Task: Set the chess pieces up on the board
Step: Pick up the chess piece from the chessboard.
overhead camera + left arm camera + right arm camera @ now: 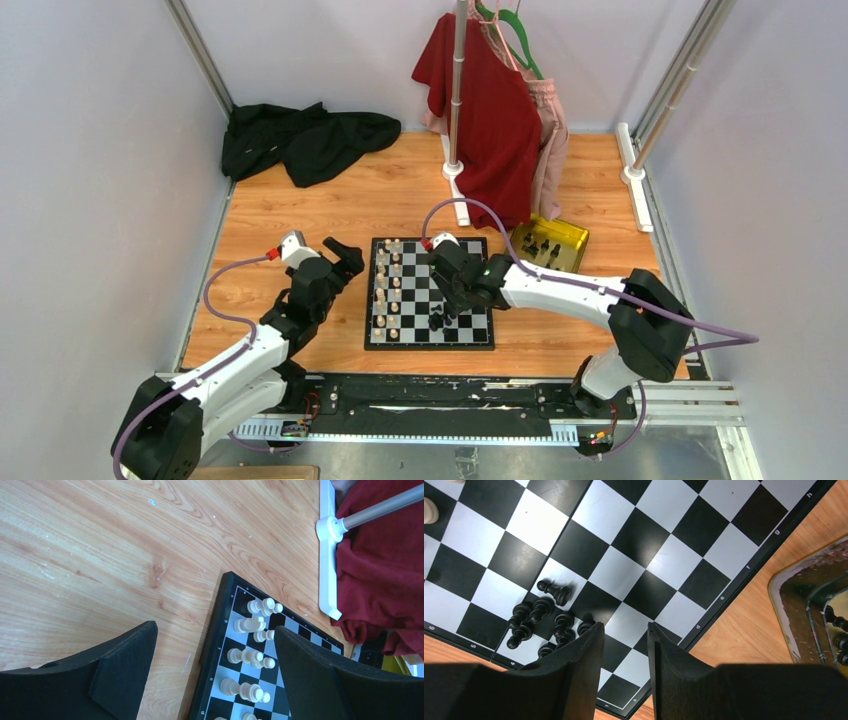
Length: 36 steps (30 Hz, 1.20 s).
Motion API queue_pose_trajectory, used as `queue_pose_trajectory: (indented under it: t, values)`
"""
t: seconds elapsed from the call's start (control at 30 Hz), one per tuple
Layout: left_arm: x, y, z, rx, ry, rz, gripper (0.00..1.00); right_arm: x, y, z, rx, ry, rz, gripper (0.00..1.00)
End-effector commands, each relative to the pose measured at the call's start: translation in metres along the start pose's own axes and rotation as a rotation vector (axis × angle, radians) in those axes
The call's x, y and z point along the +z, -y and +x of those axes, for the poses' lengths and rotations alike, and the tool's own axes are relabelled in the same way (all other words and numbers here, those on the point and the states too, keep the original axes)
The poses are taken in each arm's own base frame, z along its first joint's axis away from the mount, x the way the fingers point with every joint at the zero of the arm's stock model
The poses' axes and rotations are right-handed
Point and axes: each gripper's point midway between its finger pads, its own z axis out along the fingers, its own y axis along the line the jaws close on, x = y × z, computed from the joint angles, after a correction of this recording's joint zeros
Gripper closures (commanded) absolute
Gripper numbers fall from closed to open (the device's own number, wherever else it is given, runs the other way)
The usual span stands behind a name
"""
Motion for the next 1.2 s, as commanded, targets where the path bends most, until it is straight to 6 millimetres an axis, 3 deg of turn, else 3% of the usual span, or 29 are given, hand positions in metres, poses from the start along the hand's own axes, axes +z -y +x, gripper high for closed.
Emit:
queue_pose_trajectory:
  t: [0.0, 0.43, 1.17]
  values:
    - [0.000, -0.012, -0.001, 0.018, 0.019, -0.035, 0.07, -0.006, -0.014, -0.007, -0.018, 0.014, -0.033, 0.59]
    - [0.000, -0.017, 0.002, 0.019, 0.017, -0.045, 0.07, -0.009, -0.030, -0.003, -0.032, 0.014, -0.068, 0.59]
    - [-0.001, -0.023, 0.004, 0.016, 0.020, -0.055, 0.07, -0.002, -0.033, 0.011, -0.018, -0.013, -0.075, 0.62]
